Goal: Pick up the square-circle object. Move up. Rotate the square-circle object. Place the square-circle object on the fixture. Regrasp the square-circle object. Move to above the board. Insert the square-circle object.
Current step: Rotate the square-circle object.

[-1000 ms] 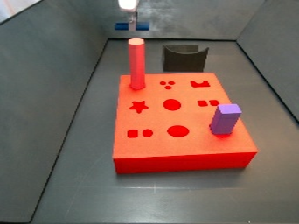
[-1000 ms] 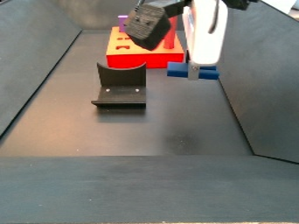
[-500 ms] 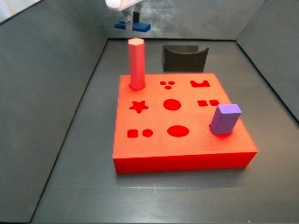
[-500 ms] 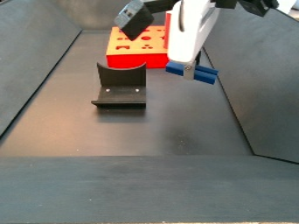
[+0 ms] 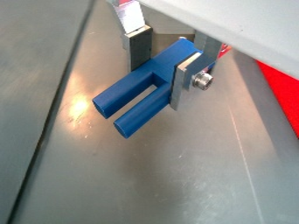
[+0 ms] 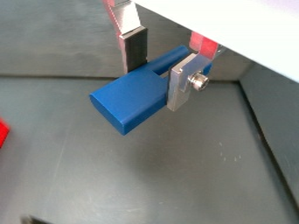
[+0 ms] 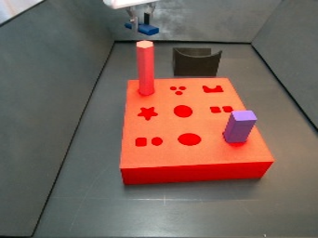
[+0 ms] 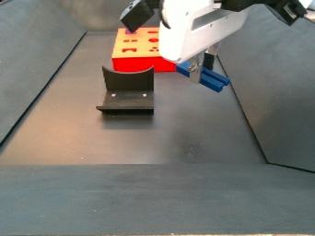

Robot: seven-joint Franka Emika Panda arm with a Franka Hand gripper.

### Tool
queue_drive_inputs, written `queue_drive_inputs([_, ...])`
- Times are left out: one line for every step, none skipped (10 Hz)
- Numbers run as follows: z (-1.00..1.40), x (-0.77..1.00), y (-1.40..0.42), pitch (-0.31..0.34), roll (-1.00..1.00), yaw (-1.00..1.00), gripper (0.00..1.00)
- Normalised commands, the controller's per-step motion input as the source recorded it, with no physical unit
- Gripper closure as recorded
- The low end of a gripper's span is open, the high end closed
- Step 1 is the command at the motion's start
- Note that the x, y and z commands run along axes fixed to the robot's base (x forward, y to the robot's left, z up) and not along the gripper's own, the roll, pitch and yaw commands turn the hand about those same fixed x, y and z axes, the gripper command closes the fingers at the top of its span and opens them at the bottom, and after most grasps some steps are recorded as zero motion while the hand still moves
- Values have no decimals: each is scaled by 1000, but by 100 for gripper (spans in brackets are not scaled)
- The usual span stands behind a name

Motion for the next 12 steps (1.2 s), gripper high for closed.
queue_drive_inputs([-31,20,16,-12,-16,-1000,100])
queue_drive_inputs([-31,20,16,-13,-17,-1000,100])
queue_drive_inputs([-30,20,16,-14,-19,-1000,100])
queue_drive_inputs([-30,19,16,-15,-22,-1000,100])
queue_drive_inputs([-31,19,17,-17,-25,-1000,100])
queue_drive_inputs([-31,18,16,-19,-28,-1000,100])
queue_drive_inputs([-31,18,17,-24,-35,-1000,100])
queue_drive_inputs([-31,18,17,-28,-42,-1000,100])
queue_drive_inputs([-31,18,17,-34,-52,-889,100])
queue_drive_inputs([-31,17,17,-34,-52,-649,100])
queue_drive_inputs([-31,17,17,-34,-52,-504,100])
queue_drive_inputs([-31,16,17,-33,-52,-291,100])
